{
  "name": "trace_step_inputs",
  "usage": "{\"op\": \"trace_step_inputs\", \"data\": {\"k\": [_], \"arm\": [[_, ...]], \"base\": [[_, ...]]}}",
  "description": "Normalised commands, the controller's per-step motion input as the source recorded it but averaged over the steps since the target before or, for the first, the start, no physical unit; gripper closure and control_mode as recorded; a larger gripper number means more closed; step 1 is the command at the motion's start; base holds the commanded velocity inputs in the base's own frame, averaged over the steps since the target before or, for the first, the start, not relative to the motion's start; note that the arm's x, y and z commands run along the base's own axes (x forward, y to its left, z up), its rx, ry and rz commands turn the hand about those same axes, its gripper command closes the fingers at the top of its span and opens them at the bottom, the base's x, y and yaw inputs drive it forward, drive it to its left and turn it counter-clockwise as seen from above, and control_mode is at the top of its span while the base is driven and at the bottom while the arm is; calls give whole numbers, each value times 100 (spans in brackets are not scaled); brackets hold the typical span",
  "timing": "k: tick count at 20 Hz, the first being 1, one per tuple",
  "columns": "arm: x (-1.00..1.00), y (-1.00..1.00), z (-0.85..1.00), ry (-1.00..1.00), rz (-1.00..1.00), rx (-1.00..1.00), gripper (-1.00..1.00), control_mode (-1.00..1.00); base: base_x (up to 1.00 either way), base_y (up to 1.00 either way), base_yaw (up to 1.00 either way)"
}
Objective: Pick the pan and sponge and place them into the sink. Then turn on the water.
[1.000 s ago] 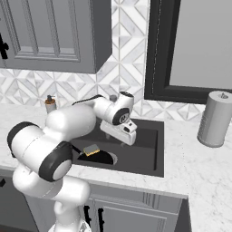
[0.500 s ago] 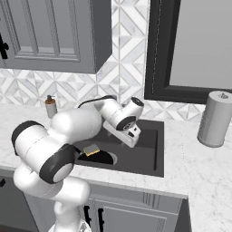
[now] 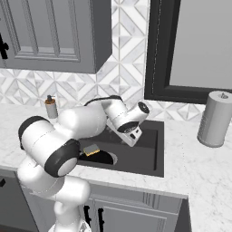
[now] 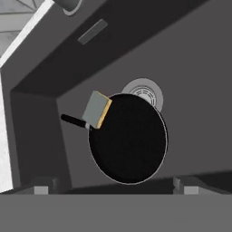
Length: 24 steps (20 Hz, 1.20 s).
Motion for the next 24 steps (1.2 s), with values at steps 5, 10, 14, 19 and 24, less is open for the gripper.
{"op": "trace_step_inputs", "data": {"k": [5, 10, 14, 19, 24], "arm": [[14, -13, 2, 0, 0, 11, -100, -100], [0, -2, 0, 0, 0, 1, -100, -100], [4, 0, 0, -1, 0, 6, -100, -100], [30, 0, 0, -5, 0, 3, -100, -100], [55, 0, 0, -2, 0, 0, -100, -100]], "base": [[0, 0, 0], [0, 0, 0], [0, 0, 0], [0, 0, 0], [0, 0, 0]]}}
